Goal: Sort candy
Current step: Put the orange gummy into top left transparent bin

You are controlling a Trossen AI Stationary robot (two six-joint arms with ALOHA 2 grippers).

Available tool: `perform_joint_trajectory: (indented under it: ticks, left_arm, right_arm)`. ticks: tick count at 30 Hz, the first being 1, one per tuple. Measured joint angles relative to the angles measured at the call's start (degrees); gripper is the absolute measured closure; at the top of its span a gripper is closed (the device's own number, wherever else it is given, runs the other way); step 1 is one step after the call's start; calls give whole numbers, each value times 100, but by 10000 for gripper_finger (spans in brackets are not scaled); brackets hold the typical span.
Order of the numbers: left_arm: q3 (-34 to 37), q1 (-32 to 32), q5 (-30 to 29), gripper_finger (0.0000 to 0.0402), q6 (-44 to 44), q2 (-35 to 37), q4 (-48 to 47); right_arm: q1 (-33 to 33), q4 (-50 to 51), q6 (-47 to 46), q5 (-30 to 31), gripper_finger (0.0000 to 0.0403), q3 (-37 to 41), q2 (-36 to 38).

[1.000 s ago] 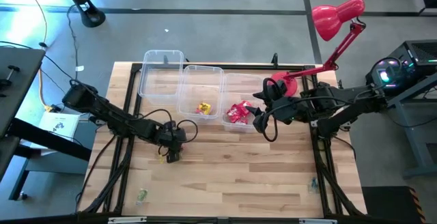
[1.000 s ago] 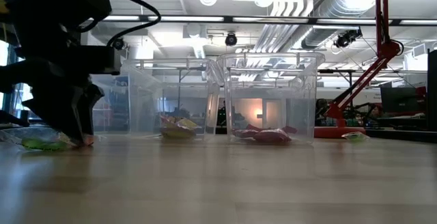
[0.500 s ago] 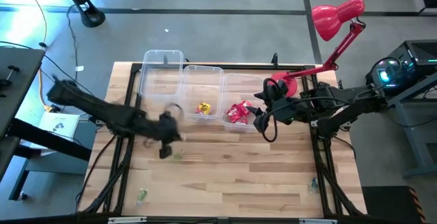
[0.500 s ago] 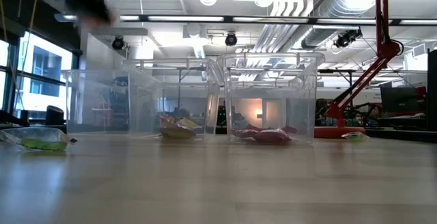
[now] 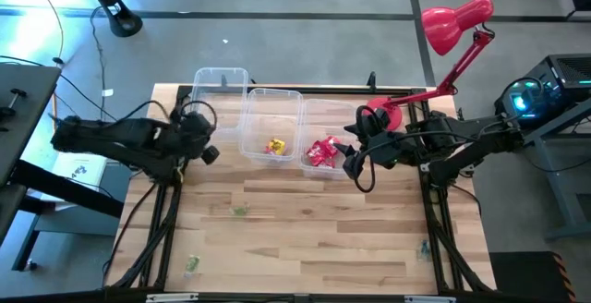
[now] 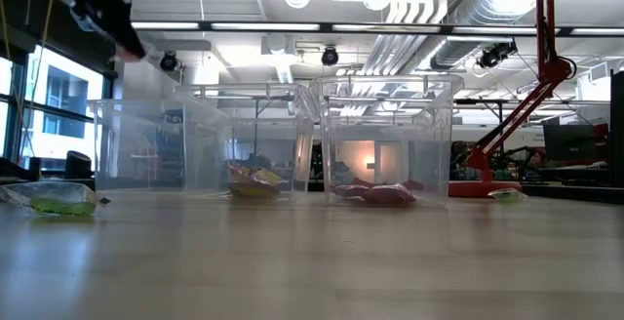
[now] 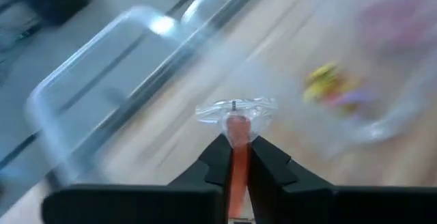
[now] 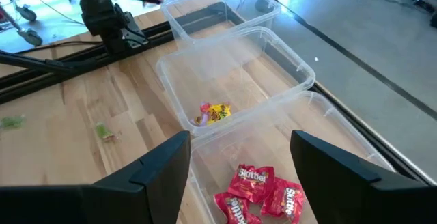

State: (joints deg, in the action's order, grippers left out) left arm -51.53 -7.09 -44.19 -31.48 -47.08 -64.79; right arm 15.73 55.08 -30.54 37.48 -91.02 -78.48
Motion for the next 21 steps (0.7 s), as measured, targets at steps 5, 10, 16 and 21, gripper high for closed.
perform_joint_trajectory:
  ticks: [5, 10, 16, 21]
  left_arm:
    - [206, 672, -292, 311, 262, -98, 117]
    - [203, 1233, 121, 247, 718, -99, 1007]
    - [199, 1709, 449, 198, 1059, -119, 1209]
    - [199, 2347, 992, 187, 299, -192, 1195]
  right_arm:
    - [0, 1, 91, 30, 156, 0, 0]
    - [0, 1, 93, 1, 156, 0, 0]
    - [1, 64, 37, -107, 156, 0, 0]
    - [2, 303, -179, -130, 156, 0, 0]
